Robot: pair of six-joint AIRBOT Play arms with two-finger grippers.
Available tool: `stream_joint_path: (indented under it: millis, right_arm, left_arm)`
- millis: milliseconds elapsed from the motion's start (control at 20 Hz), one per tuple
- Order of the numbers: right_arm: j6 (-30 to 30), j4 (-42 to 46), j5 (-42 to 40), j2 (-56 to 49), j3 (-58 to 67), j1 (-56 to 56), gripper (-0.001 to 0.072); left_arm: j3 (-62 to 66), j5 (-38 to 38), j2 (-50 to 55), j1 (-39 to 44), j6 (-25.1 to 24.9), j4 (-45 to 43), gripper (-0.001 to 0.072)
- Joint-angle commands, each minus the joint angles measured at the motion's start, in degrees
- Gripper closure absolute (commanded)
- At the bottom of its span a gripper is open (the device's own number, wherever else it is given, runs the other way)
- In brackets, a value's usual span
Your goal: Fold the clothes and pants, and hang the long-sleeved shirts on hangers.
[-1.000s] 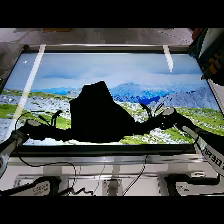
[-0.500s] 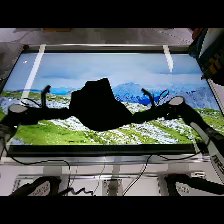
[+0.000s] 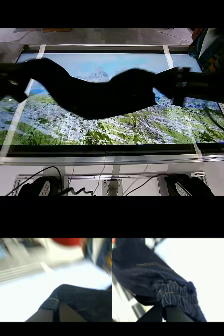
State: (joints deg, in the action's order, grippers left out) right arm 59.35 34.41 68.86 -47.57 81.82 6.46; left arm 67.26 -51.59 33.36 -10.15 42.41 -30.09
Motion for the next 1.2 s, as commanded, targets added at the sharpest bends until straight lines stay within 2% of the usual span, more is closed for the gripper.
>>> stream_joint_path:
  millis: [0,150,250,350,400,500,650,700,800,1000,1100,1150]
  right_arm:
    - [8.0,1.05,-1.95,9.77,3.87,0.02,0.067]
    - [16.68,1.05,2.34,12.59,3.85,0.02,0.0669]
    - [20.11,2.4,5.29,12.13,2.25,0.02,0.067]
    - [22.01,5.53,4.81,11.32,-3.87,0.02,0.067]
    - [22.25,6.91,3.41,10.56,-7.96,0.02,0.067]
    - [22.23,8.57,-4.37,8.37,-17.92,0.02,0.0669]
    - [22.12,10.05,-23.58,2.1,-31.41,0.02,0.0669]
    - [22.18,12.26,-27.87,-0.96,-33.18,0.02,0.0669]
    - [22.29,14.51,-31.39,-8.0,-33.22,0.0,0.0669]
    - [22.27,16.37,-26.56,-15.3,-29.88,-2.6,0.0669]
    - [22.25,19.85,-19.52,-15.41,-27.1,-6.21,0.0669]
    - [22.25,22.43,-14.58,-15.41,-25.35,-8.24,0.067]
  left_arm:
    - [1.38,8.33,-11.21,-0.02,-0.02,-0.35,0.0692]
    - [1.36,7.19,-14.67,-0.02,1.44,-1.62,0.0693]
    - [0.66,2.99,-13.35,-0.02,7.08,-3.43,0.0693]
    - [-1.51,-3.98,-9.07,-0.02,13.84,-6.84,0.0693]
    - [-3.21,-7.08,-5.86,0.07,15.3,-6.95,0.0693]
    - [-7.1,-9.07,2.82,1.36,15.34,-6.95,0.0693]
    - [-9.75,-3.87,20.13,7.23,13.29,-6.88,0.0693]
    - [-9.38,-1.42,25.53,9.42,13.31,-5.75,0.0693]
    - [-7.5,-0.07,34.49,13.11,13.33,-3.23,0.0694]
    - [-6.43,-4.87,39.26,16.55,14.67,-3.3,0.0693]
    - [-6.43,-11.32,38.36,16.46,15.67,-3.5,0.0693]
    - [-6.45,-15.28,38.05,16.46,18.84,-4.24,0.0693]
